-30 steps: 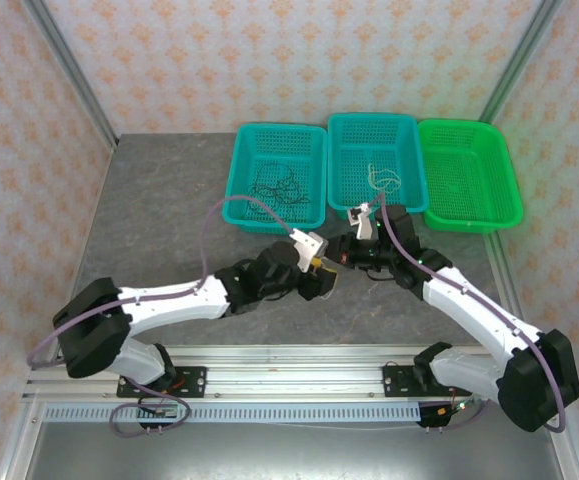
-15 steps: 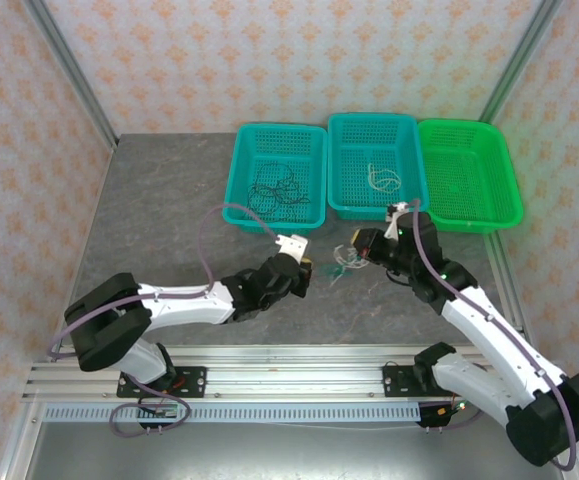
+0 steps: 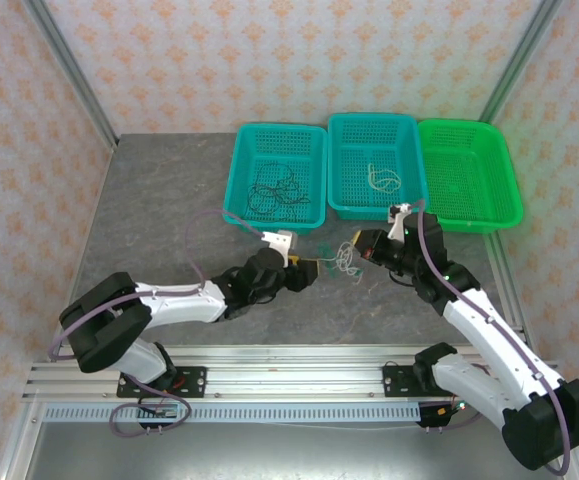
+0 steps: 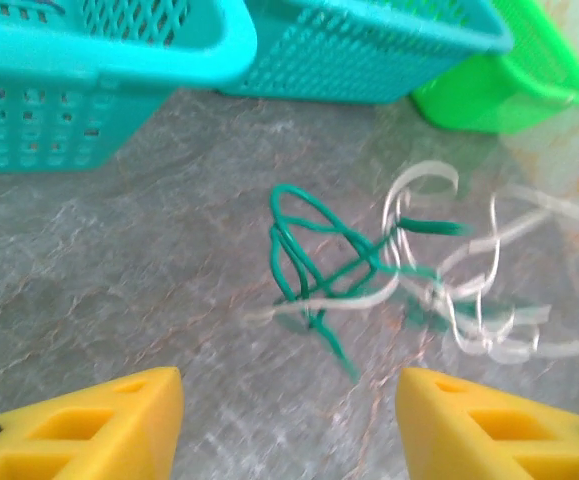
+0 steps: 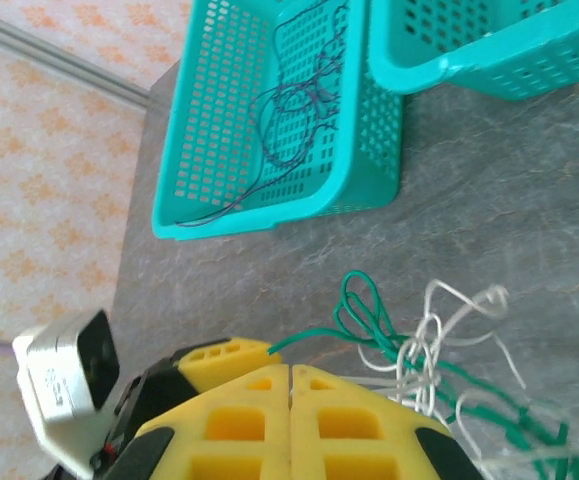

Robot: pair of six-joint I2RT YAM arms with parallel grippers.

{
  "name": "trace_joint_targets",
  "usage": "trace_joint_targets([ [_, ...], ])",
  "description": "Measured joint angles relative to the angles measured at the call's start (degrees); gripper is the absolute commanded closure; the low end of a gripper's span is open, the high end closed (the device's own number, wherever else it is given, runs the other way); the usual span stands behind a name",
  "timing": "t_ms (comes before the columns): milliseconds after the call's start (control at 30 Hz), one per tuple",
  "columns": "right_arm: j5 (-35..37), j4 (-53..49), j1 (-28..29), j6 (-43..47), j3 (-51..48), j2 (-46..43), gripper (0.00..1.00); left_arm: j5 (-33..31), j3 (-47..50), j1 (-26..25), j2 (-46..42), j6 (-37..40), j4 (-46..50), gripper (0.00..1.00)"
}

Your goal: Untangle the cables

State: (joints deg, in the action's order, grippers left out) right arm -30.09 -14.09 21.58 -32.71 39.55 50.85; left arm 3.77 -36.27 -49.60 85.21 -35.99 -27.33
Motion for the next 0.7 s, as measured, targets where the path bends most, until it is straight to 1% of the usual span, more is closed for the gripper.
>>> trace_joint_targets([
  [167,-2.2,2.9,0.0,-1.5,-1.1,0.4,1.0,3.6,-1.5,2.2,-0.1,-6.9,-1.6,0.36],
  [267,-3.2,4.6,0.0,-2.8,-2.0,0.8,1.0,4.9,-1.5,2.5,0.2,-9.0,-2.2,0.34],
  [333,-3.9,5.6,0.0,-3.6,-2.4,1.2,1.0,4.8,-1.5,2.5,0.9,-8.7,-2.3,0.34],
  [400,-4.3,6.0,0.0,-3.9,-2.5,1.4,1.0,4.8,-1.3,2.7,1.8,-6.5,-2.3,0.34],
  [500,-4.7,6.2,0.0,-4.0,-2.5,1.4,1.0,5.2,-0.6,2.9,3.7,0.7,-2.5,0.32],
  [633,-4.9,6.2,0.0,-3.9,-2.5,1.4,1.0,9.3,-2.2,2.8,8.3,11.6,-1.6,0.28],
  [700,-5.1,6.2,0.0,-3.9,-2.5,1.5,1.0,10.8,-3.7,2.8,11.2,15.3,-1.4,0.26],
])
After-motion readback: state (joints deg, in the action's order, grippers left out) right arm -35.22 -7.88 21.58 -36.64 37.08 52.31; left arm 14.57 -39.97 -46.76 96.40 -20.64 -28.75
